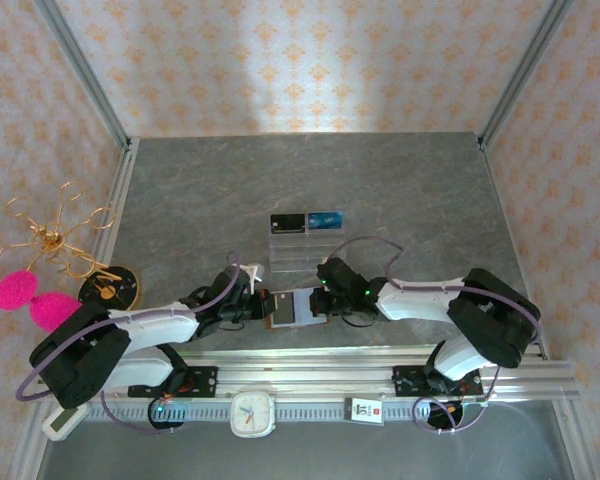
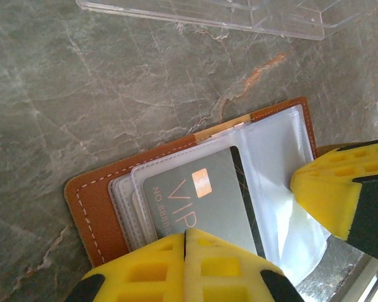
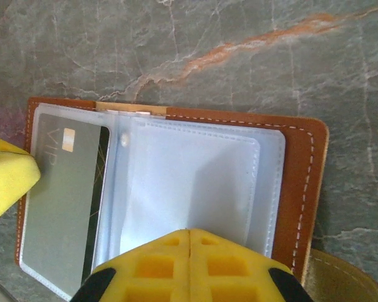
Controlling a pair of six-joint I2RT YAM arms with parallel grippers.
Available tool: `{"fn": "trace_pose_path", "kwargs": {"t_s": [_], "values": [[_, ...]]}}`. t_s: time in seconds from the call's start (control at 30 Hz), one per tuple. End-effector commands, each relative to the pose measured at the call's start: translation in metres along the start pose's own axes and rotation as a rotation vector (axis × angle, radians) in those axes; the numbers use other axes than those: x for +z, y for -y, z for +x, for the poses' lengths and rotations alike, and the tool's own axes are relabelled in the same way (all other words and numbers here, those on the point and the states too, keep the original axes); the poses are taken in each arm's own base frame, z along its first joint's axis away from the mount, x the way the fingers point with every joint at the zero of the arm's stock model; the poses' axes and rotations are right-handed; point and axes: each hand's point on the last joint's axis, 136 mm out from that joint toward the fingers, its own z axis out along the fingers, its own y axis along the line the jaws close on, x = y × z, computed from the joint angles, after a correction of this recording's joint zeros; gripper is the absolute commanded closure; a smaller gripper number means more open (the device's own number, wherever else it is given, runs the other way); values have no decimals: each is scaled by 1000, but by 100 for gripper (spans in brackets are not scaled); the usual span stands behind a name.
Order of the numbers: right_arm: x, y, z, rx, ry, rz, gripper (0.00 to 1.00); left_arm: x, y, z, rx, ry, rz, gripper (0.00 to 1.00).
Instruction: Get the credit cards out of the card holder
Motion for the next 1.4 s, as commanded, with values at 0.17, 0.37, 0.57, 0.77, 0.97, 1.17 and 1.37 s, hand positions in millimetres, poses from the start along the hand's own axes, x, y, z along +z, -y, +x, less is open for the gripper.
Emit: {"fn": "trace_pose_path", "kwargs": {"t_s": [0.17, 0.37, 0.57, 0.77, 0.97, 1.17, 1.37], "values": [[-34, -41, -22, -85, 56, -112, 86, -18, 18, -13, 48, 51, 45, 100], [-15, -65, -15, -67, -38, -222, 83, -13, 6, -2, 36, 22, 22, 100], [2, -55, -10, -41, -78, -183, 81, -3, -11, 14, 22, -26, -31, 100], [12, -45, -7, -22, -92, -151, 81, 5, -12, 29, 33, -80, -39, 100], [18, -30, -6, 9, -87, -91, 82, 6, -16, 35, 38, -99, -54, 100], [3, -27, -16, -4, -25, -66, 77, 6, -15, 31, 33, -84, -49, 100], [-6, -50, -16, -48, -34, -175, 74, 2, -13, 19, 30, -48, -43, 100]]}}
